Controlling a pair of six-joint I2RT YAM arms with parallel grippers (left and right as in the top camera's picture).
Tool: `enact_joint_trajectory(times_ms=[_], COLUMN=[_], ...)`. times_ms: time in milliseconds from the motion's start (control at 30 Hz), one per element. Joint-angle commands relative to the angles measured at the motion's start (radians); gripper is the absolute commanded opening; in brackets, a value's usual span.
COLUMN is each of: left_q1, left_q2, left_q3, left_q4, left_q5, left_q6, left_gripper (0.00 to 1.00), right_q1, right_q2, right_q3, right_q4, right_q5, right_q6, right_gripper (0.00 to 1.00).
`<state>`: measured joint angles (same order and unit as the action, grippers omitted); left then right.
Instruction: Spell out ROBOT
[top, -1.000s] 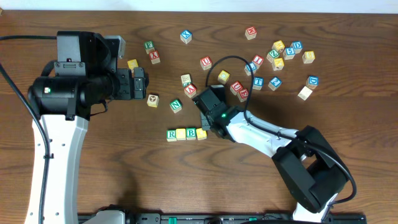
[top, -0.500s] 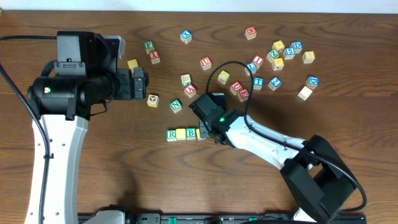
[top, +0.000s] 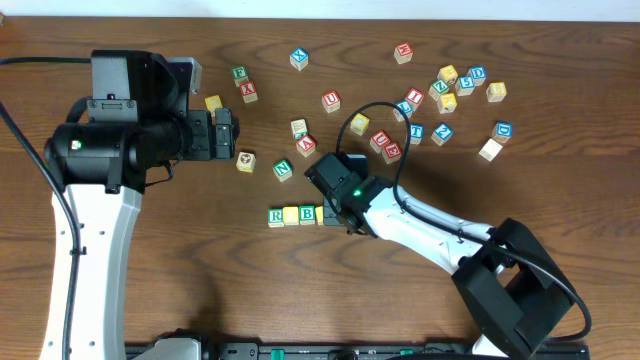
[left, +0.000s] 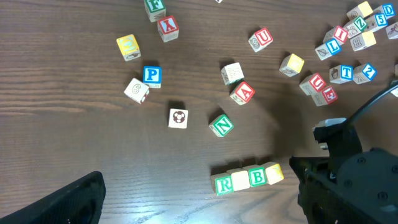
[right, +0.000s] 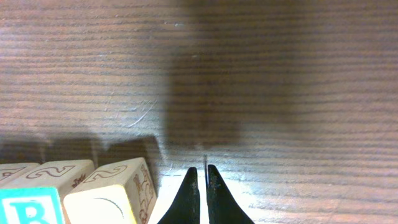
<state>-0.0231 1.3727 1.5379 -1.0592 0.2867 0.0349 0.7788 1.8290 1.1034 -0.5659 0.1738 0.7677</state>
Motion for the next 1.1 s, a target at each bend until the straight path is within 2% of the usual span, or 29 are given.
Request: enact_joint_trajectory(times_ms=[0,1067], left_q1=[0.003,0.003], left_q2=[0.0,0.0], left_q3=[0.018,0.018], left_q4=[-0.003,-0.003], left_q5=[0.008,0.008], left_q6=[0.017,0.017], left_gripper=[0.98,0.98], right_q1=[0.034,0.068], right_q2=[-0.017,-0.017], right_q3=[0.011,0.011], right_q4=[-0.005,0.026], right_q5=[0.0,-0.023], right_q6=[0.071,0.096], right_gripper=[0.01,0.01])
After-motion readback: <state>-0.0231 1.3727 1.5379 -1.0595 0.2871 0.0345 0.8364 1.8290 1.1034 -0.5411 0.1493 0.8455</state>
